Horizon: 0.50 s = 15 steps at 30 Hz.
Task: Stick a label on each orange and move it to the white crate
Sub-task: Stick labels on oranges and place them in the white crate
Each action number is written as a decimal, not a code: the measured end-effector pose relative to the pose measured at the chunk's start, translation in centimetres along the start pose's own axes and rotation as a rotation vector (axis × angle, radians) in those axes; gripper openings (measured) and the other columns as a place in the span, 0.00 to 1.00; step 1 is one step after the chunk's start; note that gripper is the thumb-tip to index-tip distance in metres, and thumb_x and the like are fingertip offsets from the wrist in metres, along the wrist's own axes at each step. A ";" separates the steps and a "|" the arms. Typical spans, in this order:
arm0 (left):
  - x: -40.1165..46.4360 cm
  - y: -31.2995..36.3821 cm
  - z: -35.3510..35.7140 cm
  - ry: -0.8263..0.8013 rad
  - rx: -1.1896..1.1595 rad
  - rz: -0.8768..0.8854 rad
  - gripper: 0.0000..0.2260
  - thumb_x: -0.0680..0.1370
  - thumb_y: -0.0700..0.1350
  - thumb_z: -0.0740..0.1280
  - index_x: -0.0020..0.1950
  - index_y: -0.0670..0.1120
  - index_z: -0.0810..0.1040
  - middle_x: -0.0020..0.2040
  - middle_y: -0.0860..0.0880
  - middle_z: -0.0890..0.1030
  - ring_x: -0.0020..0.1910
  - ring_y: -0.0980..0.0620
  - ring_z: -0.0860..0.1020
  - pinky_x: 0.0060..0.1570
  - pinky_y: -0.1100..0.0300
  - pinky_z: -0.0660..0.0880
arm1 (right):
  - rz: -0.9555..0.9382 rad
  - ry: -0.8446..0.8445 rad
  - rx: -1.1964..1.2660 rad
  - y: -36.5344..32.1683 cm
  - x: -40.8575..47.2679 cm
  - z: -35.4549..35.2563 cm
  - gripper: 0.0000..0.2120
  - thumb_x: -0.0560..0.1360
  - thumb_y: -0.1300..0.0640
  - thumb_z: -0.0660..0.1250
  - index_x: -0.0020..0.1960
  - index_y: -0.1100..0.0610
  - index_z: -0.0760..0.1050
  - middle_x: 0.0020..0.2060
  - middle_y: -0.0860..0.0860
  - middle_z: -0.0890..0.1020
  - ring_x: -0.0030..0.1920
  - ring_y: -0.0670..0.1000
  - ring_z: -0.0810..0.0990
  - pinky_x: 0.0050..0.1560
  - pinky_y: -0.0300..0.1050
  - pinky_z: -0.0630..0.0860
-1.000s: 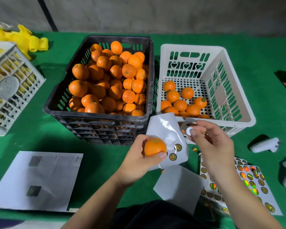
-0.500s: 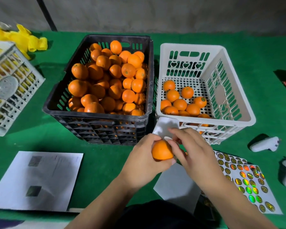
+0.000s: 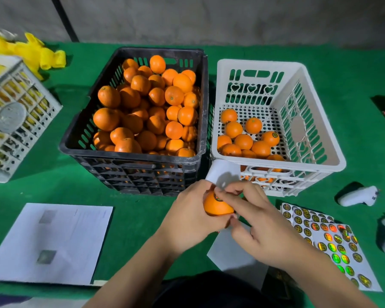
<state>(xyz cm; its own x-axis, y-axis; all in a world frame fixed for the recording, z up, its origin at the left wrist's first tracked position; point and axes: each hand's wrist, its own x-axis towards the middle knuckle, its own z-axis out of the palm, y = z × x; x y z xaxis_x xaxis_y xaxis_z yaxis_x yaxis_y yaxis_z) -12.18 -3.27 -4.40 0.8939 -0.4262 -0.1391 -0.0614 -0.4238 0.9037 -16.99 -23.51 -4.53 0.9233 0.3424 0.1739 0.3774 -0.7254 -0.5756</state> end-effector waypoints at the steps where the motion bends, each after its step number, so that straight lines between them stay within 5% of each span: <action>1: 0.0 -0.1 -0.2 -0.024 -0.048 -0.021 0.19 0.69 0.58 0.80 0.55 0.57 0.79 0.50 0.55 0.83 0.50 0.56 0.83 0.50 0.49 0.83 | 0.001 -0.022 -0.018 0.1 -0.1 -0.1 0.29 0.78 0.51 0.62 0.79 0.51 0.69 0.68 0.47 0.68 0.67 0.51 0.68 0.57 0.54 0.77; 4: 0.2 0.0 -0.4 -0.112 -0.158 -0.053 0.19 0.70 0.59 0.80 0.58 0.58 0.81 0.52 0.54 0.85 0.52 0.54 0.84 0.56 0.44 0.83 | 0.019 -0.102 -0.026 0.3 -0.1 0.1 0.34 0.78 0.42 0.69 0.81 0.45 0.63 0.72 0.44 0.62 0.72 0.47 0.63 0.62 0.50 0.77; 7: 0.7 0.3 -0.3 -0.186 -0.324 -0.069 0.18 0.73 0.56 0.79 0.60 0.54 0.82 0.53 0.48 0.86 0.56 0.45 0.85 0.59 0.38 0.81 | 0.023 -0.033 0.137 0.3 0.5 -0.1 0.35 0.75 0.40 0.73 0.78 0.49 0.67 0.71 0.40 0.65 0.71 0.43 0.69 0.67 0.42 0.74; 11: 1.0 0.4 -1.5 -0.136 -0.443 -0.050 0.21 0.83 0.64 0.64 0.69 0.53 0.81 0.63 0.52 0.85 0.65 0.52 0.82 0.67 0.50 0.77 | 0.029 0.205 0.166 0.7 1.6 -1.3 0.37 0.72 0.44 0.78 0.76 0.55 0.72 0.70 0.46 0.71 0.71 0.40 0.70 0.68 0.31 0.68; 15: 1.1 -0.5 -1.8 -0.005 -0.470 -0.115 0.17 0.82 0.60 0.68 0.69 0.57 0.82 0.63 0.61 0.84 0.64 0.63 0.80 0.61 0.70 0.74 | -0.031 0.412 0.052 3.2 4.1 -3.7 0.37 0.70 0.51 0.82 0.75 0.57 0.73 0.69 0.50 0.67 0.73 0.42 0.66 0.71 0.32 0.63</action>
<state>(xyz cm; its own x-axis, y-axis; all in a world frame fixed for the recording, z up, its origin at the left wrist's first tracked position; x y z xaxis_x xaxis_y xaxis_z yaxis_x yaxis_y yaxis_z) -10.34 -2.06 -4.24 0.8808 -0.4023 -0.2497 0.2460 -0.0617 0.9673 -11.74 -26.59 -2.73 0.8667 0.0880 0.4911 0.4111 -0.6836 -0.6030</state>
